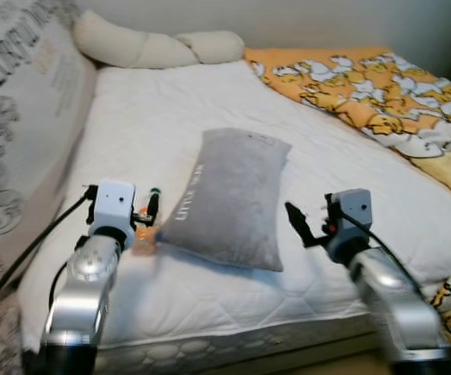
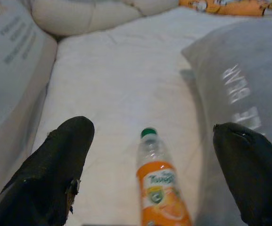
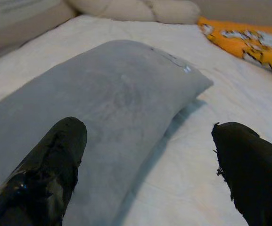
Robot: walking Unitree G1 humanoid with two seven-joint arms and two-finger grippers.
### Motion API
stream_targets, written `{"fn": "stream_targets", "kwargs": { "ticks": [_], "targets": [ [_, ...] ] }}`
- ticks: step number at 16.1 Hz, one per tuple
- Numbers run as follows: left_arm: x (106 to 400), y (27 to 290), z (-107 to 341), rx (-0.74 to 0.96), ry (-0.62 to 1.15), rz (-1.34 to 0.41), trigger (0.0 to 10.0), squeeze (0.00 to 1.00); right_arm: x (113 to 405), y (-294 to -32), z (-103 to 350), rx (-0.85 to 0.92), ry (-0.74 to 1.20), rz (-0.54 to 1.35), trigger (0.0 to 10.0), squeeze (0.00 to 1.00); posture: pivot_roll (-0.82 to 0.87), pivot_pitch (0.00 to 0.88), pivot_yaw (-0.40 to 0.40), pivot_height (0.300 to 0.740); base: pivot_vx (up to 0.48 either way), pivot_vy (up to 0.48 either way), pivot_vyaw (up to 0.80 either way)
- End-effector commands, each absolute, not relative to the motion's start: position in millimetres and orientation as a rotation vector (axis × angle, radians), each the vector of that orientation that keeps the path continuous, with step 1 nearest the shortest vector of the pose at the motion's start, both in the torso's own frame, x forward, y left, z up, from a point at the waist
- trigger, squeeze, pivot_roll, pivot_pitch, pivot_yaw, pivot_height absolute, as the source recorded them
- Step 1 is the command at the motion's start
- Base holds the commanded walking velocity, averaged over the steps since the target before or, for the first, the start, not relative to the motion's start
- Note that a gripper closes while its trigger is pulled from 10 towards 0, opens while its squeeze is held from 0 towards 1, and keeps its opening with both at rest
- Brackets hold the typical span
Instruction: Clean up the room
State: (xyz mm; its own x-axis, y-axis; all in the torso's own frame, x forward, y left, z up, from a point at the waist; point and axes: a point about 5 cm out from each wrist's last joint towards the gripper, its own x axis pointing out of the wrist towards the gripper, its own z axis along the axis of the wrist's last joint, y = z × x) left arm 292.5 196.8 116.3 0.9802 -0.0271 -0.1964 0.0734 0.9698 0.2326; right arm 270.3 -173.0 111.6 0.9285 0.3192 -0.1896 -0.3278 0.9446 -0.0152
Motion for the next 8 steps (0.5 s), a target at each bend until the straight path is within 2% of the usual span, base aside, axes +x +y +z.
{"fn": "stream_targets", "kwargs": {
  "ticks": [1, 2, 3, 4, 8],
  "targets": [
    [302.0, 191.1, 117.7, 0.227, 0.222, -0.106, 10.0, 1.0, 270.0, -181.5, 121.6, -0.062, 0.16, 0.357, 10.0, 0.0, 0.02, 0.012, -0.03, 0.74, 0.0, 0.0, 0.0],
    [306.8, 189.7, 116.0, 0.223, 0.252, -0.13, 10.0, 1.0, 269.7, -186.9, 123.2, -0.072, 0.159, 0.365, 10.0, 0.0, 0.02, 0.012, -0.03, 0.74, 0.0, 0.0, 0.0],
    [317.9, 187.1, 110.9, 0.227, 0.322, -0.178, 10.0, 0.28, 267.6, -196.4, 126.7, -0.097, 0.162, 0.4, 10.0, 0.0, 0.0, 0.026, -0.031, 0.74, 0.0, 0.0, 0.0],
    [325.9, 187.2, 106.9, 0.236, 0.377, -0.196, 10.0, 0.0, 265.1, -202.1, 129.1, -0.122, 0.164, 0.43, 10.0, 0.0, -0.01, 0.035, -0.029, 0.74, 0.0, 0.0, 0.0],
    [350.6, 192.5, 96.7, 0.247, 0.527, -0.177, 10.0, 0.0, 248.2, -208.4, 128.1, -0.159, 0.224, 0.626, 10.0, 0.0, -0.05, 0.075, -0.012, 0.74, 0.0, 0.0, 0.0]
  ]
}}
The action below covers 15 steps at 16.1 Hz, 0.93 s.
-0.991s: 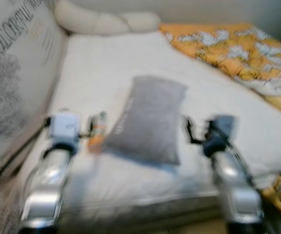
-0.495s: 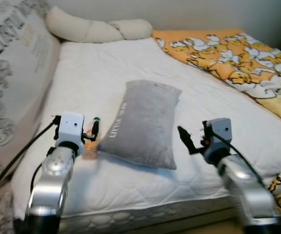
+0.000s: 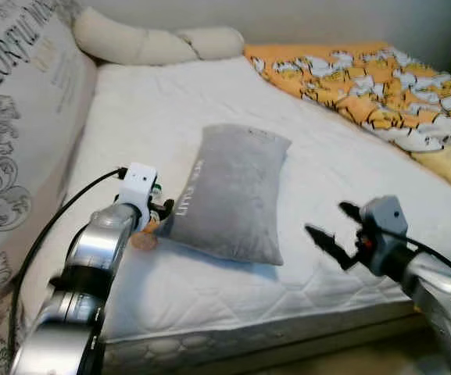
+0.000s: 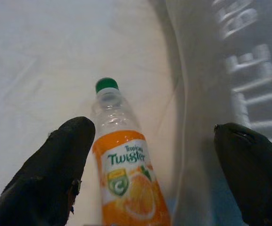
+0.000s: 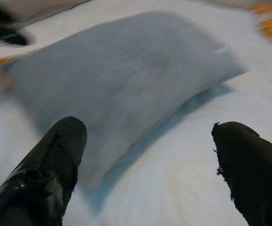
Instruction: Clean up the room
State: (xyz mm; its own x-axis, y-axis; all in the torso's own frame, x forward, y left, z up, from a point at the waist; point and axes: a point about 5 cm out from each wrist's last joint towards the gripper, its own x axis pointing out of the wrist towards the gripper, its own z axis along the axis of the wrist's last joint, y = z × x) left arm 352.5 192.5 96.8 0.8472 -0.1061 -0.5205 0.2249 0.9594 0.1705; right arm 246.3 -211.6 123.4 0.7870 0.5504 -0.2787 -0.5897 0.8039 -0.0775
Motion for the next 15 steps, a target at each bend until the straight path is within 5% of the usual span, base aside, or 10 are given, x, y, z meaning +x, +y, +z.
{"fn": "stream_targets", "kwargs": {
  "ticks": [1, 10, 15],
  "targets": [
    [357.2, 193.6, 96.4, 0.23, 0.539, -0.163, 10.0, 0.0, 243.1, -207.2, 129.5, -0.16, 0.24, 0.687, 10.0, 0.0, -0.06, 0.085, -0.008, 0.74, 0.0, 0.0, 0.0],
    [361.6, 221.6, 84.2, 0.181, 0.608, 0.043, 10.0, 0.0, 215.8, -201.5, 131.8, -0.176, 0.356, 0.843, 10.0, 0.0, -0.13, 0.185, 0.044, 0.74, 0.0, 0.0, 0.0],
    [351.3, 217.9, 66.5, 0.156, 0.708, -0.016, 10.0, 0.0, 208.8, -202.8, 126.8, -0.166, 0.404, 0.896, 10.0, 0.0, -0.12, 0.186, 0.04, 0.74, 0.0, 0.0, 0.0]
  ]
}}
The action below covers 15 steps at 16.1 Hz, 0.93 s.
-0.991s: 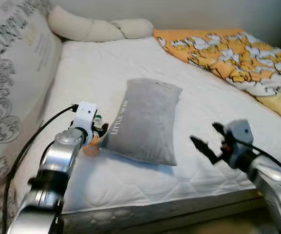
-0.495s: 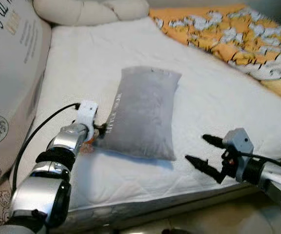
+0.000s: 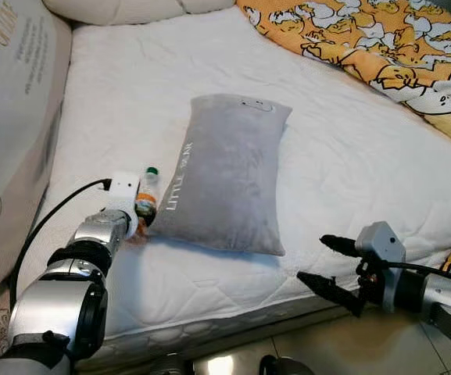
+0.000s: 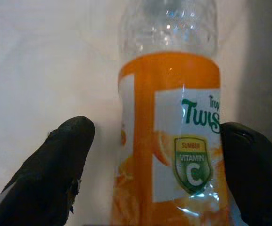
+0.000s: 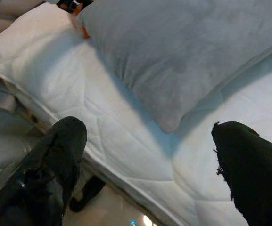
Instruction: Clean up the room
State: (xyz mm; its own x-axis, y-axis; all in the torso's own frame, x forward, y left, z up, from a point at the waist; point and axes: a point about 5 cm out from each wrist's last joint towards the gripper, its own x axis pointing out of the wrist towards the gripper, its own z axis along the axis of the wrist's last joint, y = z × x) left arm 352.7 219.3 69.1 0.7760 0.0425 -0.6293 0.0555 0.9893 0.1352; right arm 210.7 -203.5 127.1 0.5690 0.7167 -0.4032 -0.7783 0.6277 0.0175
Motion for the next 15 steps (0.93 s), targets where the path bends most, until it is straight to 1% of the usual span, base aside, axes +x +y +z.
{"fn": "stream_targets", "kwargs": {
  "ticks": [1, 2, 3, 4, 6, 7, 9, 10, 12, 15],
  "targets": [
    [349.1, 219.9, 64.0, 0.151, 0.724, -0.004, 10.0, 0.0, 207.8, -200.7, 126.3, -0.151, 0.404, 0.93, 10.0, 0.0, -0.11, 0.179, 0.029, 0.74, 0.0, 0.0, 0.0],
    [347.5, 222.1, 62.4, 0.143, 0.729, 0.009, 6.2, 0.0, 206.1, -196.7, 126.9, -0.135, 0.398, 0.974, 10.0, 0.0, -0.11, 0.175, 0.028, 0.74, 0.0, 0.0, 0.0],
    [347.1, 223.6, 62.1, 0.138, 0.728, 0.013, 0.4, 0.0, 204.3, -193.0, 128.4, -0.126, 0.39, 1.012, 10.0, 0.0, -0.11, 0.173, 0.027, 0.74, 0.0, 0.0, 0.0],
    [347.0, 225.0, 62.6, 0.134, 0.725, 0.014, 0.0, 0.0, 201.5, -188.5, 131.5, -0.126, 0.37, 1.055, 10.0, 0.0, -0.11, 0.171, 0.027, 0.74, 0.0, 0.0, 0.0],
    [347.2, 226.7, 63.5, 0.132, 0.718, 0.017, 0.0, 0.0, 200.0, -183.0, 132.9, -0.121, 0.35, 1.101, 10.0, 0.0, -0.11, 0.165, 0.026, 0.74, 0.0, 0.0, 0.0],
    [347.1, 228.0, 63.8, 0.131, 0.715, 0.021, 0.0, 0.0, 205.6, -181.6, 128.1, -0.113, 0.333, 1.109, 10.0, 0.0, -0.1, 0.16, 0.027, 0.74, 0.0, 0.0, 0.0],
    [346.7, 229.0, 63.5, 0.131, 0.715, 0.023, 0.0, 0.0, 209.2, -179.8, 126.8, -0.1, 0.325, 1.112, 10.0, 0.0, -0.1, 0.154, 0.028, 0.74, 0.0, 0.0, 0.0],
    [345.7, 230.5, 62.6, 0.126, 0.716, 0.028, 0.0, 0.0, 213.2, -174.6, 127.7, -0.09, 0.32, 1.119, 10.0, 0.0, -0.1, 0.145, 0.03, 0.74, 0.0, 0.0, 0.0],
    [344.7, 232.8, 62.1, 0.118, 0.716, 0.033, 0.0, 0.0, 213.7, -176.0, 127.0, -0.109, 0.322, 1.117, 10.0, 0.0, -0.09, 0.136, 0.032, 0.74, 0.0, 0.0, 0.0],
    [341.8, 245.6, 63.4, 0.106, 0.694, 0.066, 0.0, 0.0, 220.2, -172.9, 125.8, -0.062, 0.292, 1.087, 10.0, 0.0, -0.07, 0.104, 0.039, 0.74, 0.0, 0.0, 0.0]
  ]
}}
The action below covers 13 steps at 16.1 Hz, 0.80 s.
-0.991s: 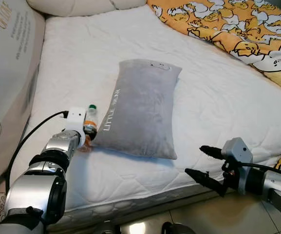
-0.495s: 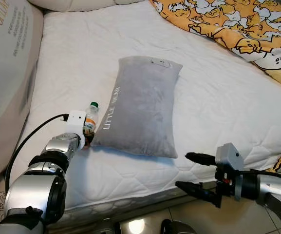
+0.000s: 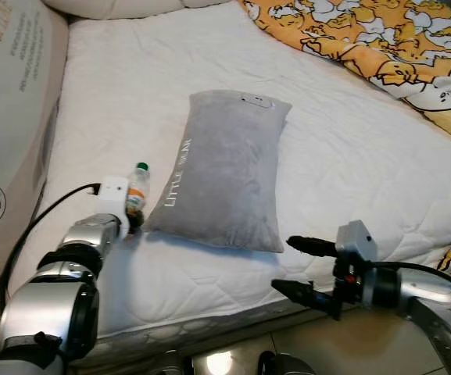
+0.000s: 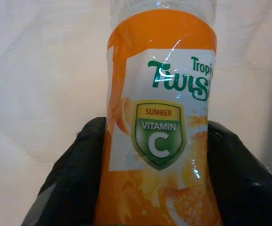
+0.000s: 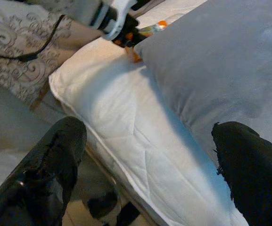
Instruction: Clean up the room
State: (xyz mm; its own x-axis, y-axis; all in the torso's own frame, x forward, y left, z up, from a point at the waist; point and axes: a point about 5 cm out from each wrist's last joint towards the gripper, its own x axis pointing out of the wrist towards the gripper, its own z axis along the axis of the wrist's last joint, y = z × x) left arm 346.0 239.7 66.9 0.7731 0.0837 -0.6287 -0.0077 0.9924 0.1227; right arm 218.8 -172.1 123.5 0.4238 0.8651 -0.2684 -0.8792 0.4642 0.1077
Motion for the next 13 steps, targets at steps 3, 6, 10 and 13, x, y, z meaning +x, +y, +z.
{"fn": "stream_targets", "kwargs": {
  "ticks": [3, 6, 10, 13],
  "targets": [
    [344.6, 260.7, 76.1, 0.099, 0.599, 0.091, 0.0, 0.0, 232.5, -167.0, 129.3, -0.047, 0.176, 0.971, 10.0, 0.0, -0.04, 0.063, 0.047, 0.74, 0.0, 0.0, 0.0],
    [339.0, 259.3, 96.6, 0.063, 0.308, 0.065, 0.0, 0.0, 234.5, -149.0, 123.9, -0.02, 0.168, 0.937, 10.0, 0.0, 0.01, 0.019, 0.035, 0.74, 0.0, 0.0, 0.0],
    [304.8, 228.2, 129.2, 0.048, 0.092, 0.097, 9.1, 0.0, 259.7, -132.4, 120.1, -0.078, 0.072, 0.648, 10.0, 0.0, 0.05, 0.0, -0.004, 0.74, 0.0, 0.0, 0.0],
    [288.0, 199.5, 137.6, 0.087, 0.052, 0.061, 10.0, 0.0, 260.3, -114.7, 121.2, 0.043, 0.061, 0.598, 10.0, 0.0, 0.08, 0.0, -0.017, 0.74, 0.0, 0.0, 0.53]
  ]
}}
